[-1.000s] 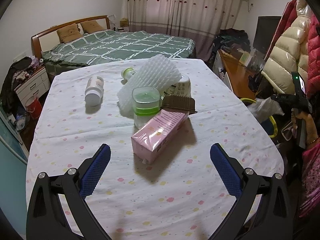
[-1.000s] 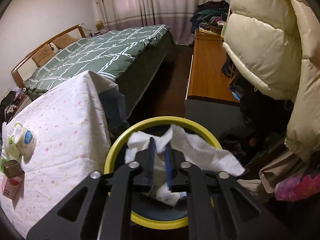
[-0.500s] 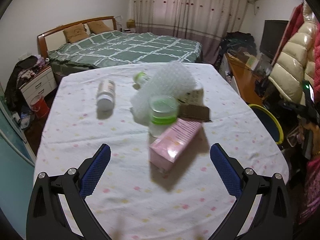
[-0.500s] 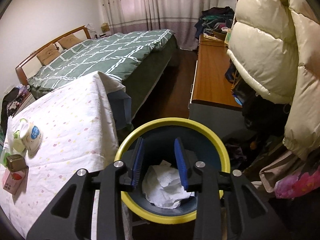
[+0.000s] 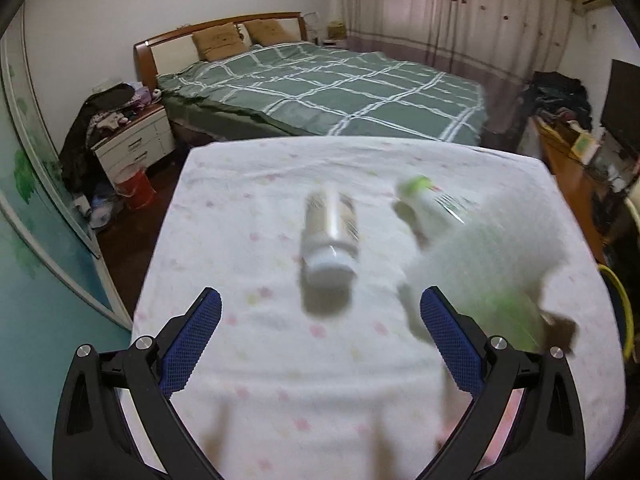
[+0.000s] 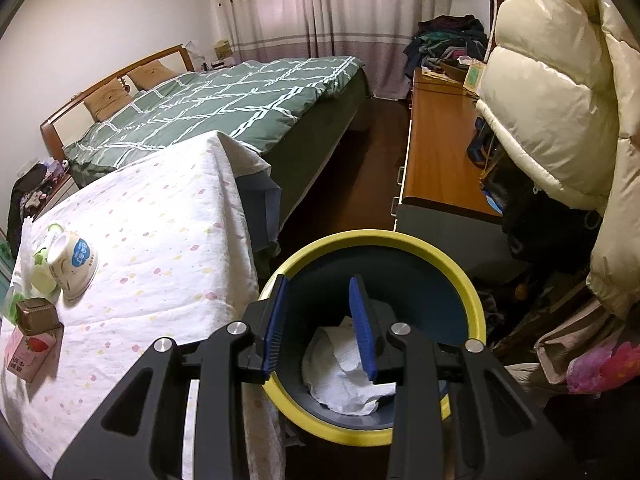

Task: Collect trash
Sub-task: 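Grasp the white pill bottle with the left gripper, then carry the pill bottle over the yellow bin and open the left gripper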

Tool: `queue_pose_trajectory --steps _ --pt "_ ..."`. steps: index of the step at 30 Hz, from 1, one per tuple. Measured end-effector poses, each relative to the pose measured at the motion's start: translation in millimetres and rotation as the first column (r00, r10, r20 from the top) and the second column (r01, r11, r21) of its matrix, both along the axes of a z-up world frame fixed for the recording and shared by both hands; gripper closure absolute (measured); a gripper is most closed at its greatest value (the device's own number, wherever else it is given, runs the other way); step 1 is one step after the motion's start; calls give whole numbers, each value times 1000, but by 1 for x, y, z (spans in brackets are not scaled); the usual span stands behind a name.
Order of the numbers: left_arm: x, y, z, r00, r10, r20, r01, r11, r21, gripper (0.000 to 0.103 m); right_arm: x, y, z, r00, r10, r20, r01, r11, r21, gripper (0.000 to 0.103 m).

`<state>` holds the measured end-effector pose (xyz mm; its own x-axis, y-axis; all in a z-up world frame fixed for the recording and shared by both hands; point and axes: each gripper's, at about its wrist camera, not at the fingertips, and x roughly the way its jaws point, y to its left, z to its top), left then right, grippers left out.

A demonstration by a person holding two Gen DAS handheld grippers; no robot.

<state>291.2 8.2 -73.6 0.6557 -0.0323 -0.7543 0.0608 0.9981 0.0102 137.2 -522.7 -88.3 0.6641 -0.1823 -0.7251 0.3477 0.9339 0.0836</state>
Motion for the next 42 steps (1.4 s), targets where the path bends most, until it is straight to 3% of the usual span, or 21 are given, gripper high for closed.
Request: queue_pose_trajectory --steps 3,8,11,17,22,28,36,42 --pt "30 -2 -9 999 -5 -41 5 1000 -6 7 3 3 -2 1000 4 -9 -4 1000 0 72" --pt "79 -11 -35 990 -22 -142 17 999 -40 20 6 5 -7 1000 4 -18 -4 1000 6 72" --pt "104 -12 -46 985 -7 -173 4 1000 -22 22 7 6 -10 1000 7 -26 -6 1000 6 72" --pt "131 -11 -61 977 23 -212 -21 1000 11 27 9 3 -13 999 1 -37 -1 1000 9 72" --pt "142 -6 -65 971 20 -239 -18 1000 9 37 10 4 -15 999 5 -40 -5 1000 10 72" --pt "135 -2 -61 971 -4 -240 -1 1000 -20 56 9 8 -16 999 20 -38 -19 1000 16 73" --pt "104 2 -35 983 -17 -182 12 999 -30 56 0 11 -10 999 28 -18 -28 999 18 73" --pt "59 1 4 994 -39 -98 35 999 -41 56 -12 12 -6 1000 31 -1 -31 999 22 72"
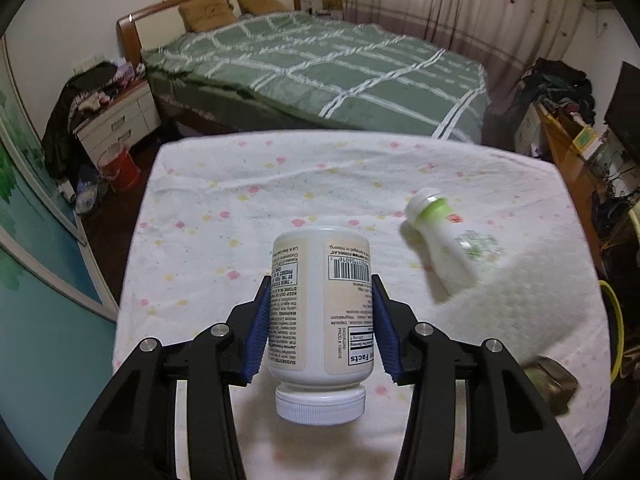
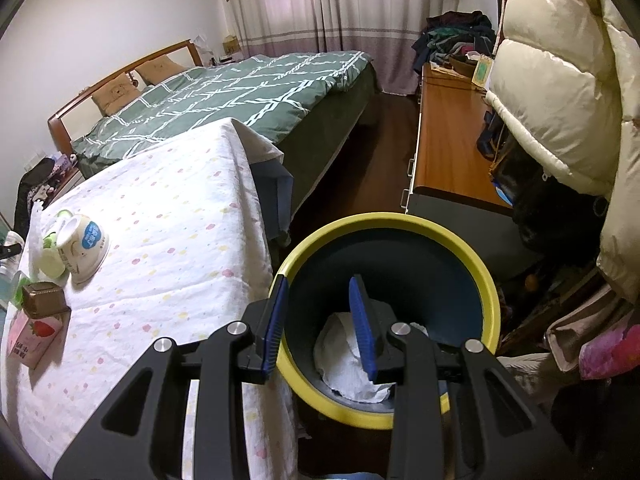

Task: Collect trash
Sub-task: 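Carry the pill bottle over the yellow bin and open the left gripper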

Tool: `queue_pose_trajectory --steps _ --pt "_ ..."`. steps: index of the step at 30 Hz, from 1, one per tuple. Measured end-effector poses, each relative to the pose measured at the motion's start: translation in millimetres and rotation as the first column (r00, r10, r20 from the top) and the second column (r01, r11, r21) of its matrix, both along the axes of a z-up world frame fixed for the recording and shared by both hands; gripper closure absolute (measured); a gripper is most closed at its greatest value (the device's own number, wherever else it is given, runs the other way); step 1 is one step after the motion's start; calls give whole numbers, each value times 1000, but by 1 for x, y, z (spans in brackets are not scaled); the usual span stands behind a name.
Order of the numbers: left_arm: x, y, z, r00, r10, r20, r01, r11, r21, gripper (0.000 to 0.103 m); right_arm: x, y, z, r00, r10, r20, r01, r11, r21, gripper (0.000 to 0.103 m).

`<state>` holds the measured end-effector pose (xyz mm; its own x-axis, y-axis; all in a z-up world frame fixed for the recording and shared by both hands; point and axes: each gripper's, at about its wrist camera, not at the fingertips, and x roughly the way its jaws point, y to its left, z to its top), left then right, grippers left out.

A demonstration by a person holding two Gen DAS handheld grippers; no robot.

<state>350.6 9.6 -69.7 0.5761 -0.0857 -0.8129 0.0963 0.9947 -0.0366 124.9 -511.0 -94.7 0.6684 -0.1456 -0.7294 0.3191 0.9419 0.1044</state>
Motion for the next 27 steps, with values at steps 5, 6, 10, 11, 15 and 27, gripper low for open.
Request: queue_pose_trajectory --steps 5,6,10,11,15,27 --pt "-49 -21 46 993 -75 90 76 997 -11 56 -13 -1 2 1000 -4 13 4 1000 -3 73" --pt "-62 -30 57 988 -103 112 105 994 -17 56 -15 -1 2 1000 -5 14 5 1000 -6 73" --pt "-96 -68 79 967 -201 155 209 977 -35 56 -30 -5 2 1000 -16 21 16 1000 -8 73" --pt "-104 -81 83 960 -230 161 240 970 -40 56 -35 -7 2 1000 -20 22 20 1000 -8 73" --pt "-133 -139 87 916 -366 165 380 923 -62 56 -58 -13 0 999 -35 31 35 999 5 73" --pt "-183 -353 52 730 -679 80 683 721 -115 56 -130 -42 1 992 -107 72 108 994 -1 72"
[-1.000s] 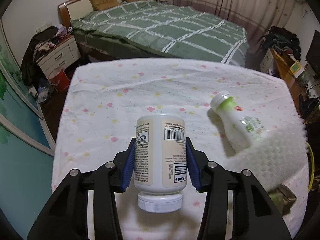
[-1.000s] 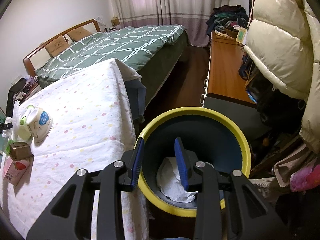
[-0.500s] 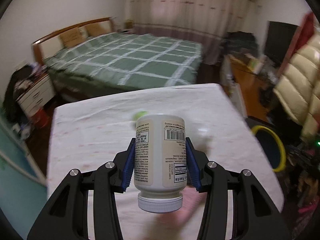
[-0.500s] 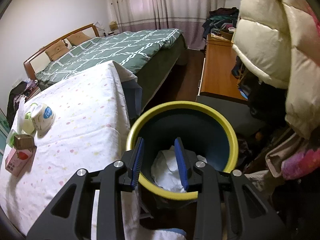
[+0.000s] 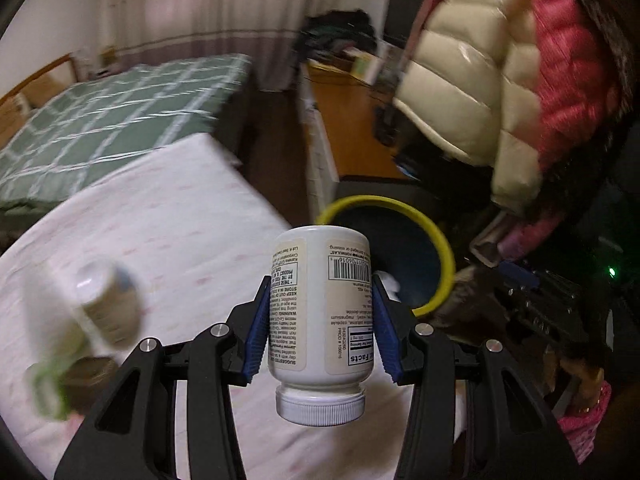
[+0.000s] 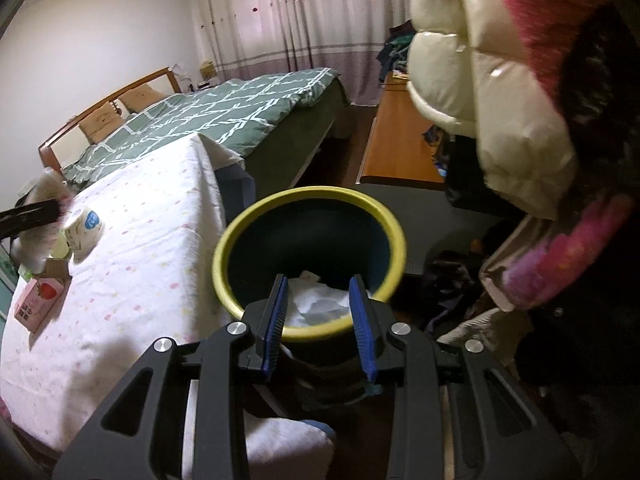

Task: Collect trash
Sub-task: 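Carry the pill bottle over the yellow bin and open the left gripper, then grasp the white foam net with the right gripper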

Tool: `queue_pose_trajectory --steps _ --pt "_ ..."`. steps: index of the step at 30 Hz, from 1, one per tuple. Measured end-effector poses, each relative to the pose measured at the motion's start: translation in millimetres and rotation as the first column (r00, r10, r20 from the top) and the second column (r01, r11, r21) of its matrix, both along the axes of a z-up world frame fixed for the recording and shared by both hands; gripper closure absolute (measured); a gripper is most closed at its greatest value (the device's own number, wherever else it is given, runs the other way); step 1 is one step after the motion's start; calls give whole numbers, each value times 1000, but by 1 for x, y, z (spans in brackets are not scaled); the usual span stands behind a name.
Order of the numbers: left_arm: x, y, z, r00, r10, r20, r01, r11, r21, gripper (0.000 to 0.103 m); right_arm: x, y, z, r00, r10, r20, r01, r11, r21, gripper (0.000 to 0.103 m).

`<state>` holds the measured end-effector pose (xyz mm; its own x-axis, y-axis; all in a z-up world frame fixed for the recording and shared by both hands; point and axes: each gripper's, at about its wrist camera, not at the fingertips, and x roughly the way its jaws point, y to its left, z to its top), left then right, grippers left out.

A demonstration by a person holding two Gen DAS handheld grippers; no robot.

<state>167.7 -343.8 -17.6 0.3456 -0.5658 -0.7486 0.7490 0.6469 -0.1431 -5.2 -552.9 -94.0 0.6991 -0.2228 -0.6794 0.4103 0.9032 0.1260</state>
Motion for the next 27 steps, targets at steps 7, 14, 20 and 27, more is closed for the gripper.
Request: queue_pose_trajectory --steps 7,14,20,27 --pt "11 -90 -33 996 -75 -43 77 996 53 56 -29 -25 -11 998 -63 -1 63 998 25 73" --pt "24 -148 -71 992 -94 -87 102 990 96 56 -41 -44 -25 995 -103 -15 104 993 53 72" --pt "33 -170 -85 996 -64 -64 71 992 109 35 -40 -45 -25 994 -108 -13 108 992 58 72" --pt "20 -117 -49 998 -48 -31 49 998 28 31 -37 -33 -22 996 -84 -7 85 995 54 72"
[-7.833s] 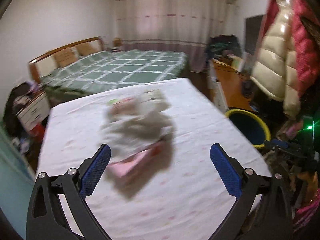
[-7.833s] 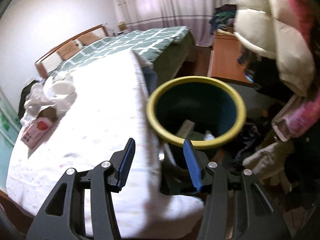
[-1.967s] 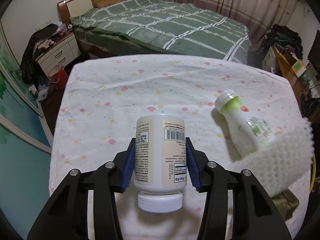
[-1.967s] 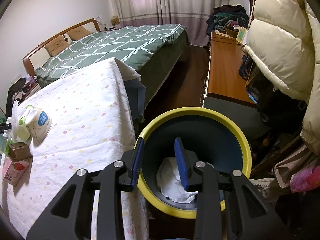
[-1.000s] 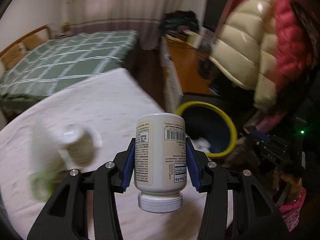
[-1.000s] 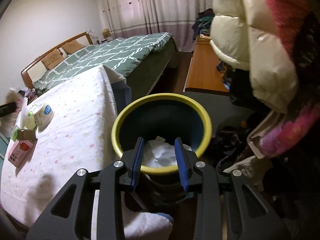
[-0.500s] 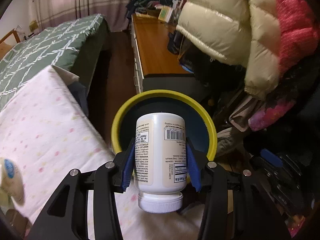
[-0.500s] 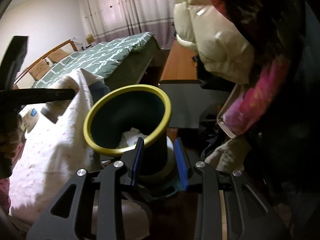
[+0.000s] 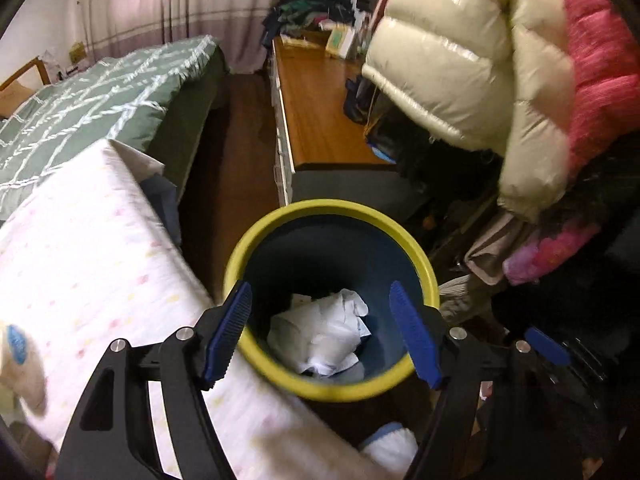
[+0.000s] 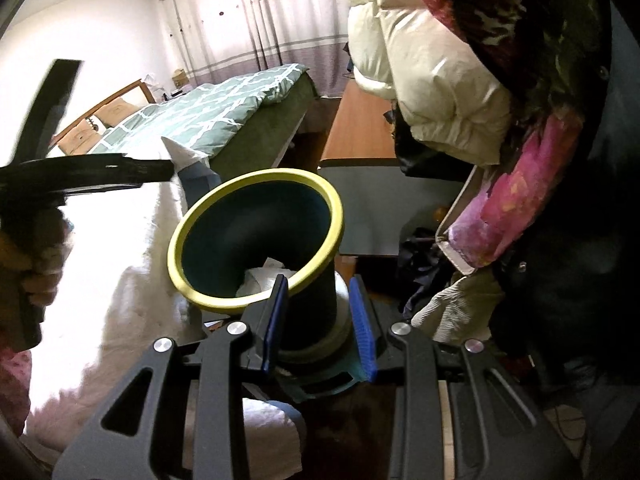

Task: Collect trash
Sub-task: 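Grasp the white foam net with the right gripper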

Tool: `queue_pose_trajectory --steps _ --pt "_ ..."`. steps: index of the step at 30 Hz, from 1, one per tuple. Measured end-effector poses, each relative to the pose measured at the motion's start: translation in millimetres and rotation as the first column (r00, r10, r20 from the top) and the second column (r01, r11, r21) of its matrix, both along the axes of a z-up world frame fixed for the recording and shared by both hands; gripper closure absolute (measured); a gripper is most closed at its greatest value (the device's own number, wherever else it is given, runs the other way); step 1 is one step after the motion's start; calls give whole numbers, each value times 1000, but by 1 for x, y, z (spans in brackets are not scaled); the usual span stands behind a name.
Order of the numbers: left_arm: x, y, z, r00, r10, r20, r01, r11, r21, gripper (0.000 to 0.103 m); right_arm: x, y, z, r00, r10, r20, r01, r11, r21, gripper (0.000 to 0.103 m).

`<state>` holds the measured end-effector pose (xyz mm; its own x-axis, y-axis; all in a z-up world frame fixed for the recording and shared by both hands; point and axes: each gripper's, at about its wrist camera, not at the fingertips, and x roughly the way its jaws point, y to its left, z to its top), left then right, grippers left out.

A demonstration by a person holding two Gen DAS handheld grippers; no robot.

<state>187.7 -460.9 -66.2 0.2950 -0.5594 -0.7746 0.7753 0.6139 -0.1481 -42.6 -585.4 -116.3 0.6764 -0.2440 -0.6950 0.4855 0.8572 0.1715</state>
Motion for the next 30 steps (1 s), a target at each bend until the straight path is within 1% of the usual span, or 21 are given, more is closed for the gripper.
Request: queue_pose_trajectory --steps 4,6,8,11,13,16,18,19,22,24,25,27,30 --pt "-20 58 30 999 22 43 -19 997 -68 21 2 11 3 1000 21 10 -22 1000 6 72" --pt "-31 88 40 997 44 68 -37 995 -94 20 4 20 5 999 41 12 -41 999 3 72" --pt "-42 124 49 993 78 85 -67 991 -119 19 6 30 8 998 56 12 -56 998 -7 70" --pt "-59 177 61 985 141 104 -124 980 -157 15 13 44 11 996 84 14 -83 996 -12 68" --pt "-71 214 68 972 194 133 -170 970 -175 13 19 57 14 994 111 18 -110 994 -17 68" --pt "-87 269 75 942 287 176 -254 949 -189 11 31 76 19 987 161 25 -160 987 -20 67" --pt "-95 300 79 916 345 206 -308 932 -189 11 40 92 22 980 198 31 -197 980 -23 66" --pt "-101 321 80 892 390 228 -352 916 -191 10 46 101 24 975 219 33 -219 976 -24 66" --pt "-112 364 81 849 466 249 -426 882 -200 9 63 130 29 957 286 43 -286 958 -14 66" --pt "-116 392 80 822 516 242 -472 854 -217 9 78 149 33 944 326 48 -326 945 -10 65" --pt "-118 405 79 810 537 236 -491 841 -227 9 87 162 36 934 353 53 -353 936 -11 65" --pt "-119 425 77 794 565 225 -518 822 -237 9 100 183 41 914 400 61 -400 916 -9 65" --pt "-120 449 74 763 605 227 -558 794 -241 9 128 221 54 870 485 85 -486 874 -11 65"
